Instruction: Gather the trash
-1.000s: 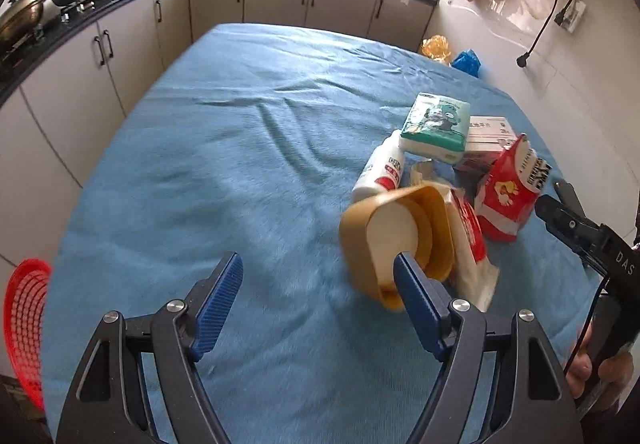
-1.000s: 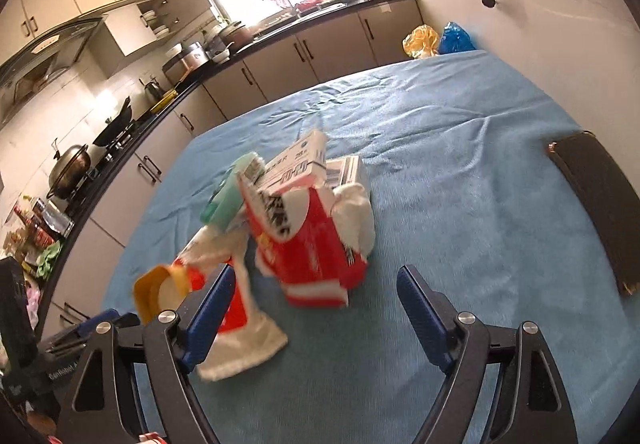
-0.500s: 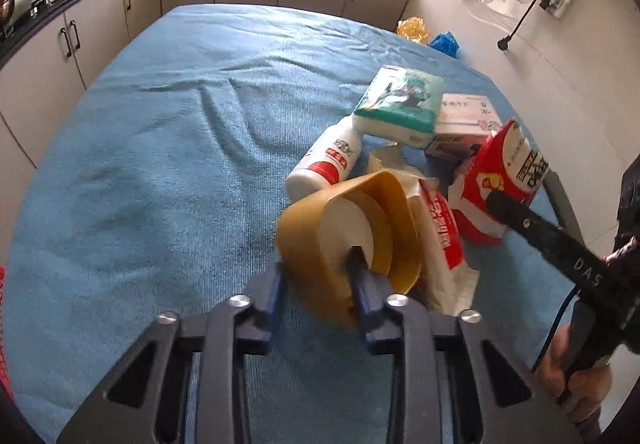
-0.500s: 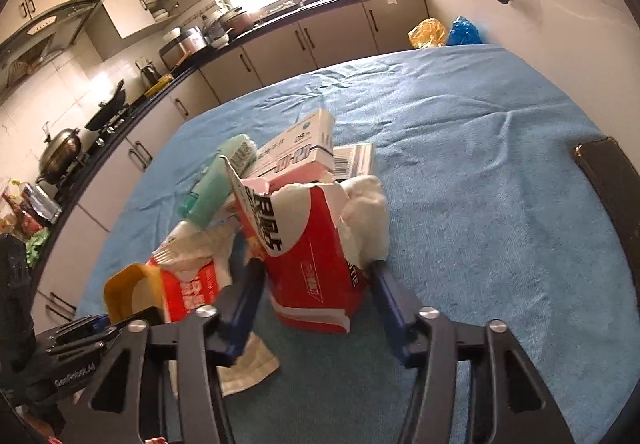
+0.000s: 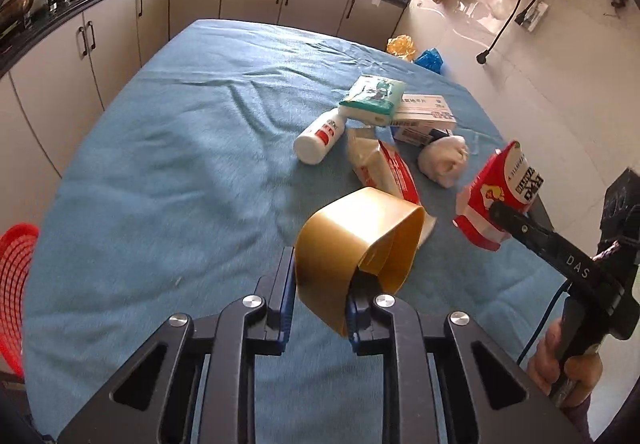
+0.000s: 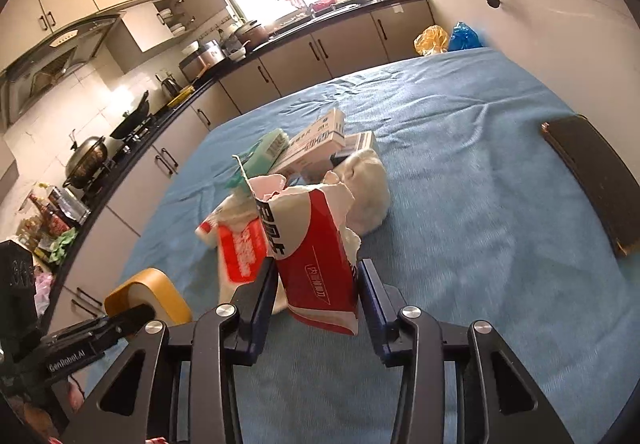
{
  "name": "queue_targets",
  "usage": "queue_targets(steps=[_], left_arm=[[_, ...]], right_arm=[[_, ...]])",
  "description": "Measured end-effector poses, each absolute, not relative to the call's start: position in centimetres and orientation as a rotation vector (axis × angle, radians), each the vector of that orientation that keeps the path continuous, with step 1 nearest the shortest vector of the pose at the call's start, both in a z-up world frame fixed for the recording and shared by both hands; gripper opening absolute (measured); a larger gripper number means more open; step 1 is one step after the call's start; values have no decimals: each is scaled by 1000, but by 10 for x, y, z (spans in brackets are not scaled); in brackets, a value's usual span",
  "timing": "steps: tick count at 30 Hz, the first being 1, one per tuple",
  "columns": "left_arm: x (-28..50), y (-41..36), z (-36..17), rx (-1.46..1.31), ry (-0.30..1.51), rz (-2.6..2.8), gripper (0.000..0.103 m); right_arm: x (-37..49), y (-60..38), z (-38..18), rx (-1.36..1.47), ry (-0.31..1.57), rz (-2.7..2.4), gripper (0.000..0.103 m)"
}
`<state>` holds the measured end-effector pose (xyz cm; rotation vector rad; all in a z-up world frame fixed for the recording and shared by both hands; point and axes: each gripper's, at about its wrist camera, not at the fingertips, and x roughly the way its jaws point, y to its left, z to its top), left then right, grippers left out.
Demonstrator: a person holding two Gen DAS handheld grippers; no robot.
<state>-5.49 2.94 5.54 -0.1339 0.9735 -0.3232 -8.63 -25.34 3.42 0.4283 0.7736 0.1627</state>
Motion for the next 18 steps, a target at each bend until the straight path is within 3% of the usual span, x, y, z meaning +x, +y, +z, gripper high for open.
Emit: queue_targets(steps=[4,7,9,10,18], left_arm=[[-77,46,55,-168,995,-307,20],[-86,60,47,-208,1022,-282,20],[-89,67,40,-223,1035,-262,20],[-89,71,36,-233,1046,-251,20],[-86,86,19,-297,1066,-236,25]], right_arm=[[-114,-257,33,450,791,202,47],[-128,-260,24,489,809,271,61],[-135,-268,17,517,814,242,80],[-137,-272,15,523,805,211,82],[-139,-281,7,548,823,140,87]])
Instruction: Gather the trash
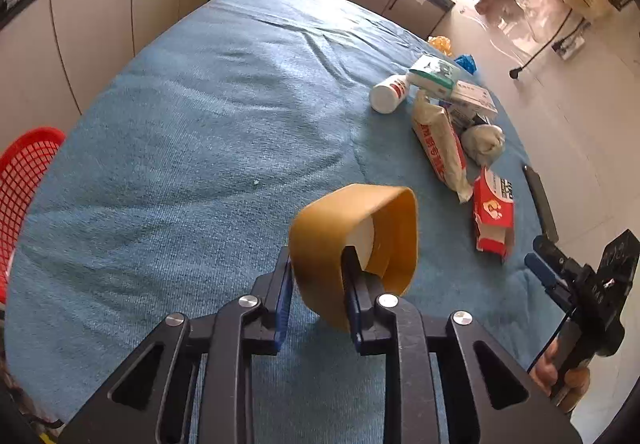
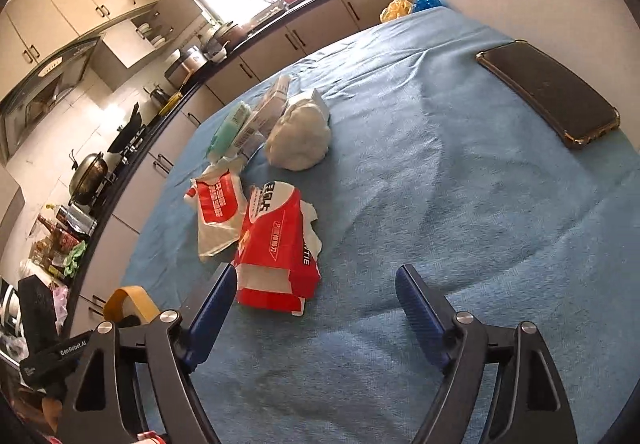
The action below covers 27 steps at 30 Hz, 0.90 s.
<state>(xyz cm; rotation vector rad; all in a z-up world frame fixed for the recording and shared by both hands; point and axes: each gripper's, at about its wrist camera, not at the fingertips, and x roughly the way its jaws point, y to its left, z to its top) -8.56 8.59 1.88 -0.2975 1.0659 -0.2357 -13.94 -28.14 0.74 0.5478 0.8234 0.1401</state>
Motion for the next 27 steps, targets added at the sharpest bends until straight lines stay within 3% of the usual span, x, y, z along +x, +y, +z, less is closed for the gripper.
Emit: queue_targets(steps=[2,7,16,21,22,23,24,25,26,27], left_arm=[[-84,87,15,-304,1070,-233,36],[-81,87,15,-335,1048,-255,49],[-66,72,15,-290,995,-231,65],[-65,65,15,-242,964,-205,65],[-65,65,15,-236,962,-198,55],[-65,65,15,-225,960,-182,32],[-65,66,14,-217,966,-176,19],[-65,68,12,-220,978,-184,12],[-66,72,11,-239,975,-192,11],[-67,74,11,-249,976,-193,11]], right_arm=[[-134,-275,8,529,834,148,87],[-111,-263,1,516,869,157,87],[-88,-237,1,462,885,136,90],[-83,-221,2,409,892,111,91],[-83,-219,2,388,893,98,91],[-83,-216,2,371,894,90,89],[-83,-214,2,352,893,81,82],[-84,-212,3,331,893,71,76],[-85,-211,3,316,895,67,64],[-85,-210,3,302,896,67,61]])
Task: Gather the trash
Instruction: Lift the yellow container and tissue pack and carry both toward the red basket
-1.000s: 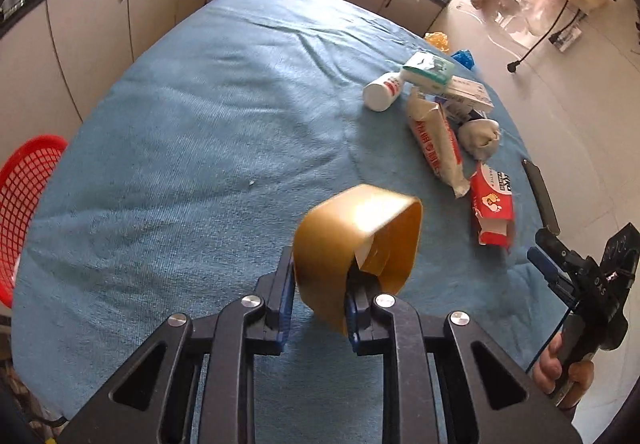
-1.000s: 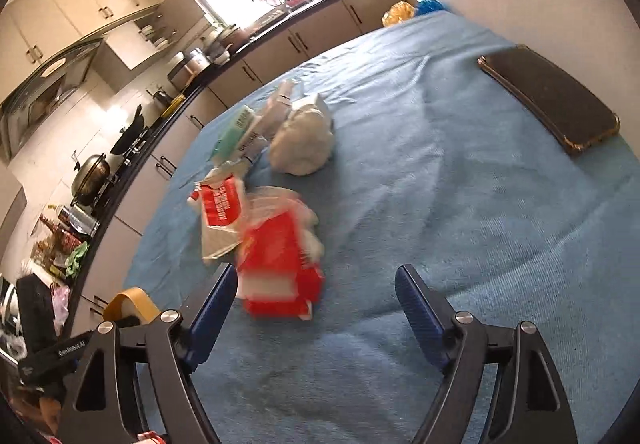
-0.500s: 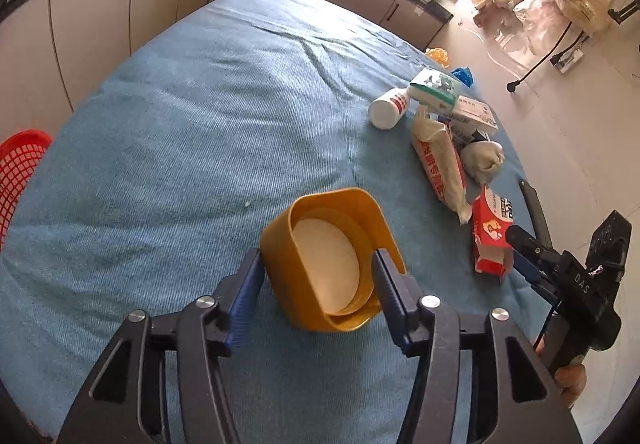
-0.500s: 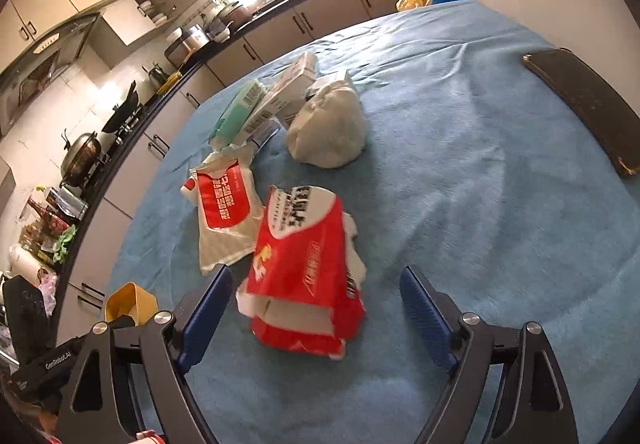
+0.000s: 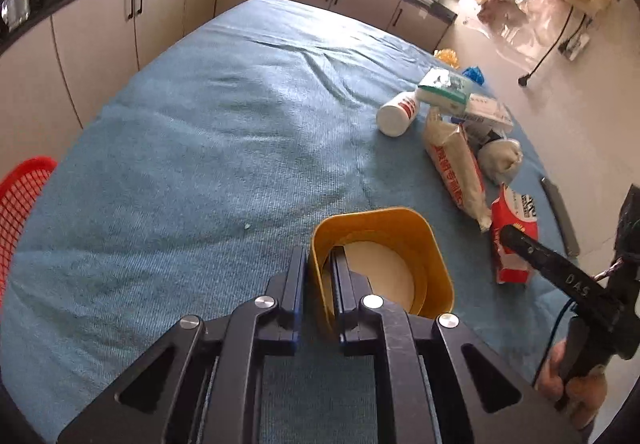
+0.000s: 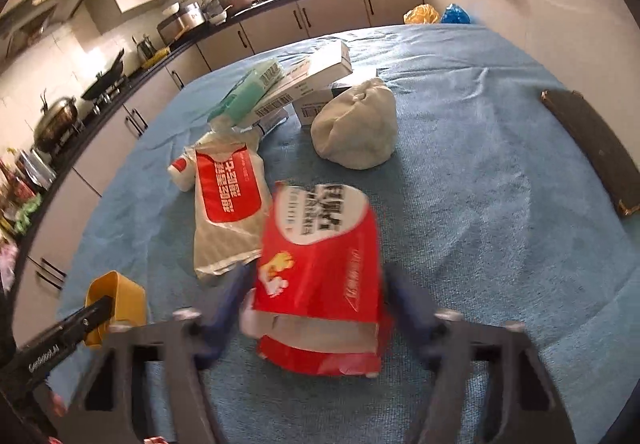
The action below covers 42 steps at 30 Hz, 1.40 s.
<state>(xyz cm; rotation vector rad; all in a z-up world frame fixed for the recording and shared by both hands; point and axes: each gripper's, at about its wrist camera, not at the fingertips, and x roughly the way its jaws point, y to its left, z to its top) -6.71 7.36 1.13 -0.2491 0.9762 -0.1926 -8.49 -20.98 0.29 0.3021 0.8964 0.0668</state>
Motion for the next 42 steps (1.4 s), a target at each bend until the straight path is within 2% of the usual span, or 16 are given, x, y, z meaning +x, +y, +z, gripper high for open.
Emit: queue_targets(steps=[5,20,22,42], left_arm=[[-79,81,16,-261,966,-171,11],[-124,106,54,-156,858,-2,11],[-130,110,57,-134,840,29,11],[-152,147,65,-149,796,96,11]], right_arm=[[-91,-213,4,343,888,88,51],[-131,-201,30,379,819,145,49],[-134,-194,33,373,815,161,37],[-160,-142,61,236,756,237,35]])
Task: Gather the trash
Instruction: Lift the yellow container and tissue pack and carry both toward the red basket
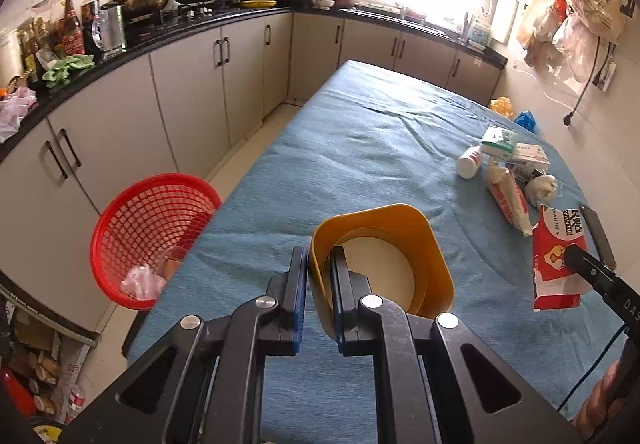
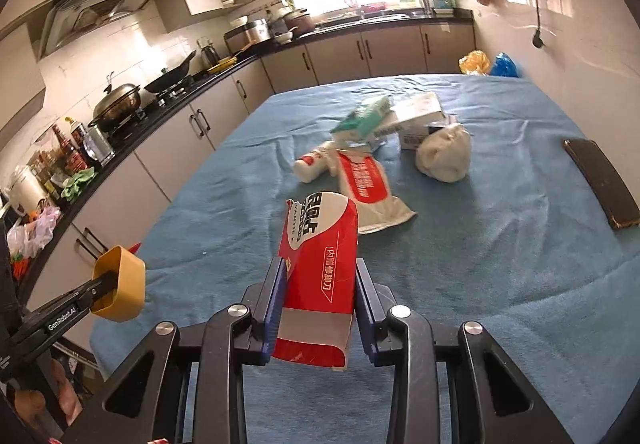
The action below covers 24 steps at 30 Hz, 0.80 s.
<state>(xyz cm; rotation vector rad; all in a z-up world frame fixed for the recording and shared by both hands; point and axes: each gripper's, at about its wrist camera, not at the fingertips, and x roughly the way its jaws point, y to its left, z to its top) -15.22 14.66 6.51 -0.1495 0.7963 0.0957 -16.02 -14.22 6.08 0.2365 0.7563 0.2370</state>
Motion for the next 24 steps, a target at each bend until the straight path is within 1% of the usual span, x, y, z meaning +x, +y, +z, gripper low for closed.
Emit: queue_targets(steps=[12,24], left_arm=[[-166,194,73,-136,749,255,11],[-172,255,67,-163,753,382,11]], right_arm=[[-159,-85,68,164,761,351,35],[-145,1,72,104,777,516,35]])
